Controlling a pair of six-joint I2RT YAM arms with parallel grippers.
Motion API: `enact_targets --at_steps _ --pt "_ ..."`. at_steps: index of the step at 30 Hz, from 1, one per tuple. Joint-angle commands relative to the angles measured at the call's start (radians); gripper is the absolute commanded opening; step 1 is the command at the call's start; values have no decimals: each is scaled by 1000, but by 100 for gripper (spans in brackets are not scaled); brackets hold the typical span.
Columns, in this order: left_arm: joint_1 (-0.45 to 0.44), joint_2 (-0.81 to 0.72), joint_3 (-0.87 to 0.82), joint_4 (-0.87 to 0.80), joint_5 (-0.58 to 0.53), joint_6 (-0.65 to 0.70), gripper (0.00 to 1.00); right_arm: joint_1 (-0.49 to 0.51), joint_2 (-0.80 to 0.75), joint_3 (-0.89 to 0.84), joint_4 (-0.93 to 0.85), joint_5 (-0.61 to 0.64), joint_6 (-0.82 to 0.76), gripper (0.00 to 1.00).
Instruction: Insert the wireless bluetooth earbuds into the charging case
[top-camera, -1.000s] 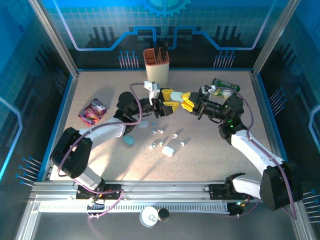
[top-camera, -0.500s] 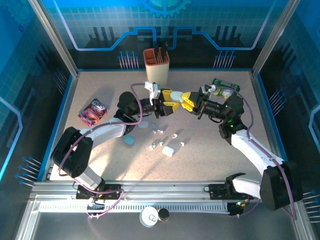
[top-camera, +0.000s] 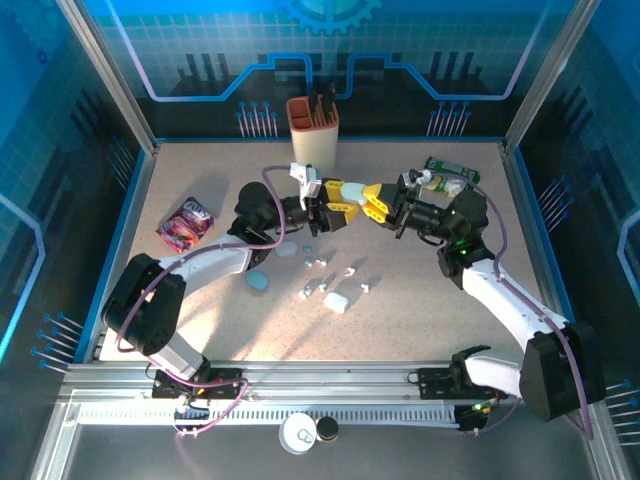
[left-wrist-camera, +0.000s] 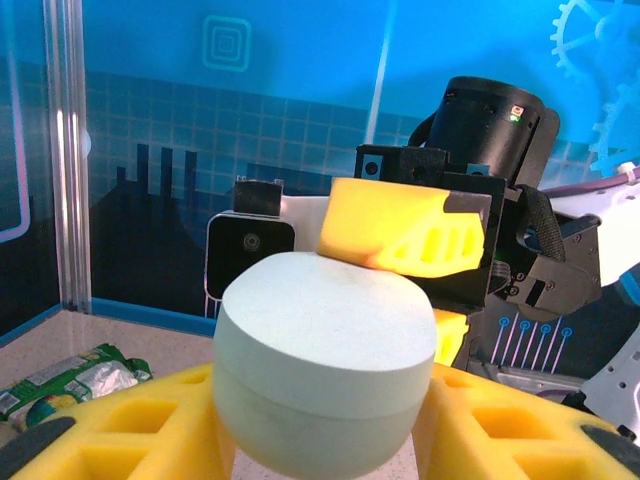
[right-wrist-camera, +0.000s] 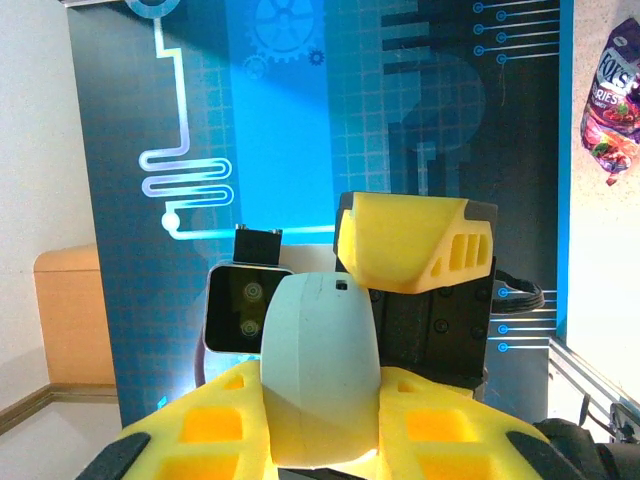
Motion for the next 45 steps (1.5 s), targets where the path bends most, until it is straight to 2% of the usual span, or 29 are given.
enact_targets --at_steps 1,6,9,15,20,28,30,32,33,37,40,42,45 --pt "-8 -8 33 3 37 28 48 -7 -13 12 -6 -8 -9 15" --pt "-7 -7 32 2 38 28 48 -6 -13 9 -17 -14 -14 15" --pt "-7 -7 33 0 37 30 53 -6 -15 6 -21 -14 -17 15" --pt "-8 -2 32 -3 40 32 44 -6 -13 0 -16 -10 -15 15" --pt "-7 -2 32 -1 38 26 44 -3 -11 -2 -22 -17 -18 15" --pt "-7 -5 30 0 41 26 34 -3 -20 1 -78 -18 -45 17" --pt "-7 -6 28 0 40 27 33 -7 -23 13 -116 -29 -69 21" --pt "-8 -7 25 0 40 26 33 -10 -27 29 -154 -33 -96 29" --pt "-8 -8 22 -2 40 27 34 -13 -28 33 -164 -33 -104 39" --pt "-5 -26 1 -14 32 41 35 -56 -40 61 -218 -53 -162 64" --pt "-1 -42 -22 -19 29 44 35 -113 -54 97 -326 -80 -265 74" --pt "0 -51 -34 -20 28 41 35 -148 -58 129 -417 -108 -354 76" --pt "1 -68 -50 -33 28 41 35 -195 -59 217 -620 -151 -589 80"
